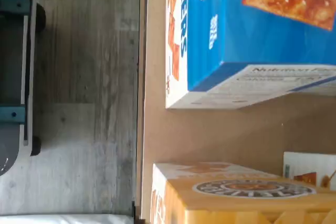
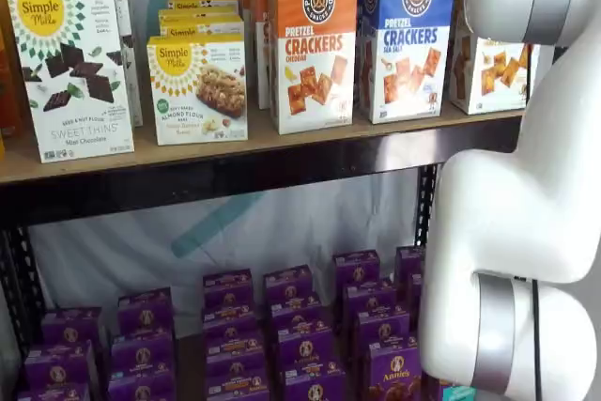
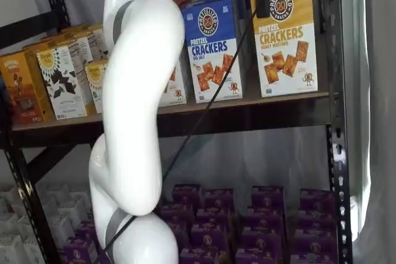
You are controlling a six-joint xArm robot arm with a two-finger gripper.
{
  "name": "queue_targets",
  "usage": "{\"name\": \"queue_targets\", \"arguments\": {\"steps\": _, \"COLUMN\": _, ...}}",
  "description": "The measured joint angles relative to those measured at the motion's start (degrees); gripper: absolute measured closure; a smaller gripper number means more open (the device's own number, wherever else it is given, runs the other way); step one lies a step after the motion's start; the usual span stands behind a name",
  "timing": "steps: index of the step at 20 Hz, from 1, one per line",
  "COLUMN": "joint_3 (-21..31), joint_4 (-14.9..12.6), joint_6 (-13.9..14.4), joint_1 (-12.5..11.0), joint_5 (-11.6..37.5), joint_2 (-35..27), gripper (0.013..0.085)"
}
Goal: Retrieve the yellow and white box located on the top shelf, the sixth one from the left
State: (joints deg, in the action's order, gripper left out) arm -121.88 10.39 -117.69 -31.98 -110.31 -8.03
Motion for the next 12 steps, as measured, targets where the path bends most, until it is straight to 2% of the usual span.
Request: {"name": "queue_targets", "arguments": {"steps": 12, "joint_3": -1.03, "joint_4": -0.04, "joint_6": -0.32, "joint_1": -0.39, "joint_5": -0.22, "joint_2": 0.01, "gripper": 0.013}}
